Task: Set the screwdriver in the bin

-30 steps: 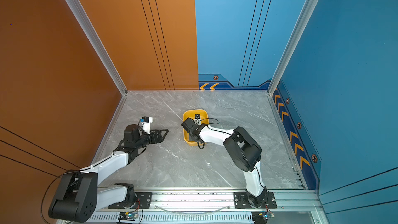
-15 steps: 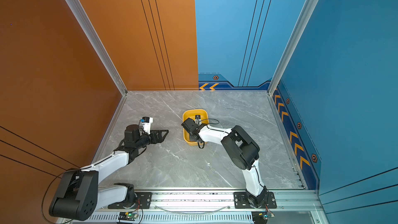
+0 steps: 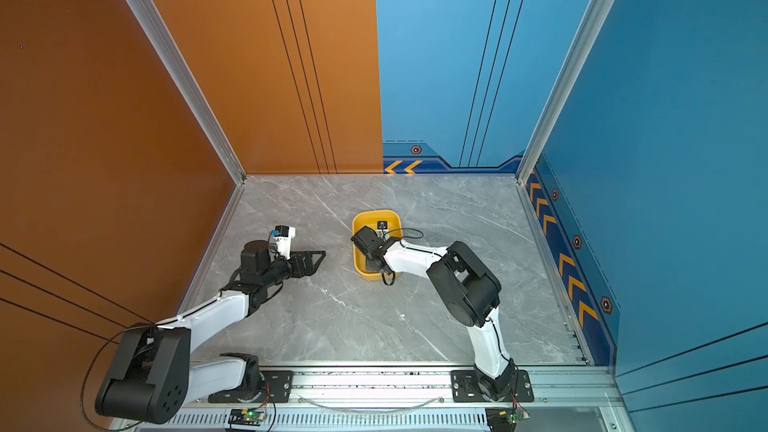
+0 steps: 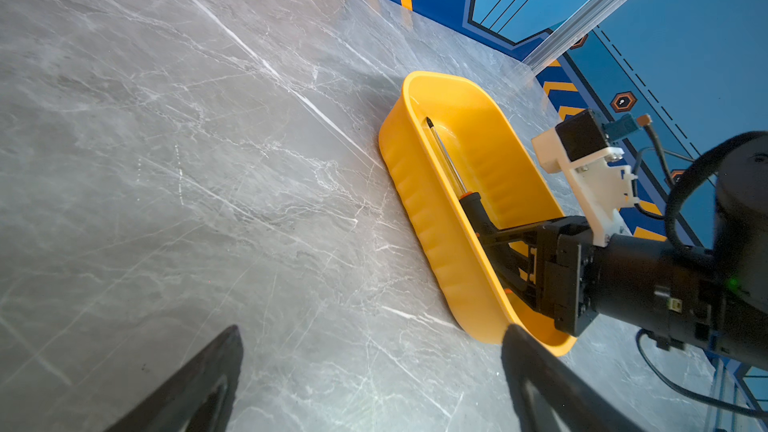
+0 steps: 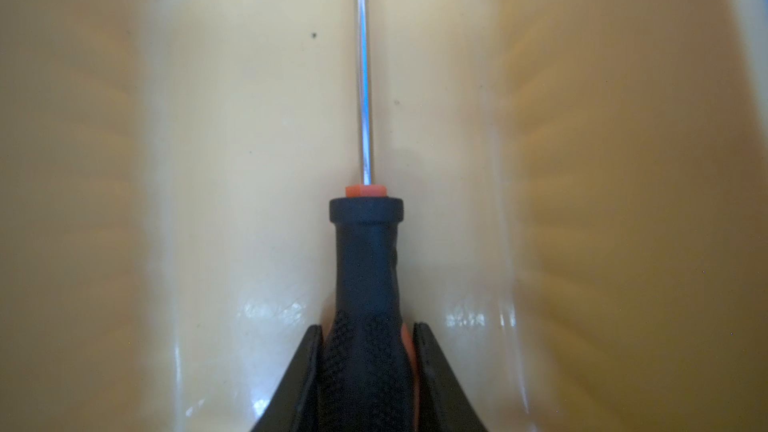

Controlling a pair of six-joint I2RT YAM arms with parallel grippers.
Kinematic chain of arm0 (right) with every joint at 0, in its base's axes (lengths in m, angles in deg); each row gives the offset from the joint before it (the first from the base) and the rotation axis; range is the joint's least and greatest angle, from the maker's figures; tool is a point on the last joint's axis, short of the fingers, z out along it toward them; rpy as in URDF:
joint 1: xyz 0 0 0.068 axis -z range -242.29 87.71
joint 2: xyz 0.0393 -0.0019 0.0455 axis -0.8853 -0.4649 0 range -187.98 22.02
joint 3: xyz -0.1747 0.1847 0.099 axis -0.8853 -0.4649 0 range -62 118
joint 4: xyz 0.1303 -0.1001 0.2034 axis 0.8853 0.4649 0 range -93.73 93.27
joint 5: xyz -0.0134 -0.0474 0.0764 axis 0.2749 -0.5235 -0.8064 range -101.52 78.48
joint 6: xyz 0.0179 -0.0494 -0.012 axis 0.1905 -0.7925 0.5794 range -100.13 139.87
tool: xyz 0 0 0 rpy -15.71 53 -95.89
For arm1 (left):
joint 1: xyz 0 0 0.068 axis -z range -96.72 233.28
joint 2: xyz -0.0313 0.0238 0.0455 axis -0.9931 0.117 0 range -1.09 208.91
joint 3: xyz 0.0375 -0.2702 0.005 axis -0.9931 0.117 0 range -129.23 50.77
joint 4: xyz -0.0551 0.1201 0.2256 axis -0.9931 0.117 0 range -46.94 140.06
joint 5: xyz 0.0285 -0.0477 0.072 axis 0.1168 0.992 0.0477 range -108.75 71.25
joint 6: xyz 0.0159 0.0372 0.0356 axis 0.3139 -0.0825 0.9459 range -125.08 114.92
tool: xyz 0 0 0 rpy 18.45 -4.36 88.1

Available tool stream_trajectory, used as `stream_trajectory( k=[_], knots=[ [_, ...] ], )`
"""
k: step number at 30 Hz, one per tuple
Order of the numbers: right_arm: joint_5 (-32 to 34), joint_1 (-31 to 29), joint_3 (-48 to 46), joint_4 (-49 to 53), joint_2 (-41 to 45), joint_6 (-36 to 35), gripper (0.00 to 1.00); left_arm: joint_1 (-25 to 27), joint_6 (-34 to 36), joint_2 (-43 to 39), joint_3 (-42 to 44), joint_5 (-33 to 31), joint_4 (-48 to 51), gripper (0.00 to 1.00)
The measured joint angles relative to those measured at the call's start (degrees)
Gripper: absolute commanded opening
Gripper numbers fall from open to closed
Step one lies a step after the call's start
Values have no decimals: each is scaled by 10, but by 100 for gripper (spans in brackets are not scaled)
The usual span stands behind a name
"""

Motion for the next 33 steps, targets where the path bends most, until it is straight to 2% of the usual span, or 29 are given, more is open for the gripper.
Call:
stream_trajectory(
  k=[18, 27, 33],
  knots=[
    [0, 6, 24, 61, 7, -17, 45, 0, 0, 2, -2, 0, 1, 98],
    [-7, 10, 27, 99, 82, -33, 50, 0, 0, 2, -2, 0, 1, 98],
    [-38, 27, 10, 110, 155, -75, 52, 0, 0, 2, -2, 0, 1, 98]
  ],
)
